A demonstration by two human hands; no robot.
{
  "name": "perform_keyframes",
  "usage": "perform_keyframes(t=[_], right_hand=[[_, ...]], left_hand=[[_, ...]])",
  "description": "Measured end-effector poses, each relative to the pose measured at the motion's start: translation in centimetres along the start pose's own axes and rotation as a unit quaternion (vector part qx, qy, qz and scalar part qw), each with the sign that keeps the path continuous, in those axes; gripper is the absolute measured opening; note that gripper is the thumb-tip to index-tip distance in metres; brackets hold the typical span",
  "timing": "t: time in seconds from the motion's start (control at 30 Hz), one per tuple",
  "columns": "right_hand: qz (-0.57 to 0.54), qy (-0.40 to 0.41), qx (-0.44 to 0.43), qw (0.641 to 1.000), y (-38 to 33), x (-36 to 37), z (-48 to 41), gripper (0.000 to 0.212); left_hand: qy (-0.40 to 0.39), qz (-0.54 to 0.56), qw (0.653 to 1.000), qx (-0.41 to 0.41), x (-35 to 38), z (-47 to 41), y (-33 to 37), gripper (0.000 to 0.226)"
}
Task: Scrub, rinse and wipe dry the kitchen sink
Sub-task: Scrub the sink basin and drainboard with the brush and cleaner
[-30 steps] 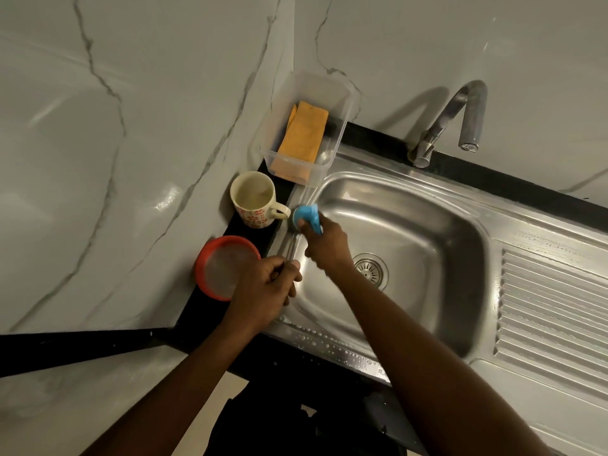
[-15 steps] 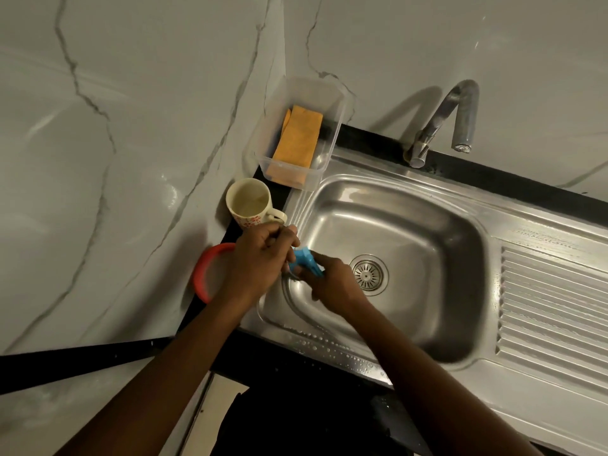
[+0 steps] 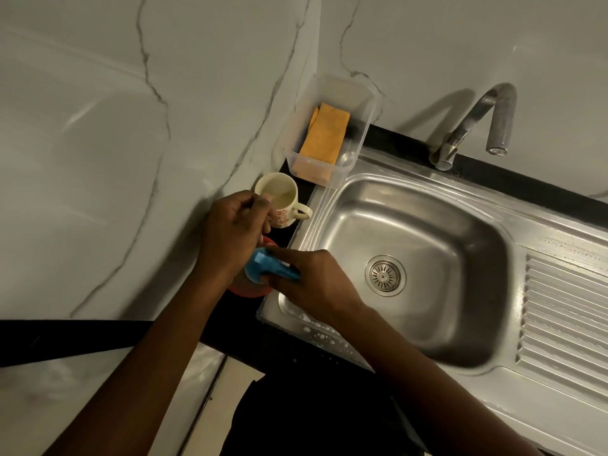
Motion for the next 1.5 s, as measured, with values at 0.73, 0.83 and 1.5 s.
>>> perform_keyframes(t=[0.73,0.83,1.5], right_hand=[[-0.006,0.096,0.085,0.992,0.2,-2.6,3.0,0.049],[-0.035,0.169,0.146,0.974,3.1,-5.3,5.2,0.055],[-0.180,0.468,0.363,0.785,22.8,-16.8,0.8,0.051]], left_hand=[[-0.049,0.055,0.997,0.008,3.8,0.6,1.7,0.029],[-0.089,0.097,0.991,-0.012,6.7,0.3,1.6,0.027],[-0.256,0.011,0.966,0.004,17.5,2.6,1.8,0.034]])
Point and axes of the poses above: each hand's wrist, its own z-axis away from the middle knuckle, its own x-axis out of the palm, y = z × x, the point moved 1 cm from there along -z, towards the middle knuckle, and after that the axes turned 3 degrees about -z, right-handed, at the moved point
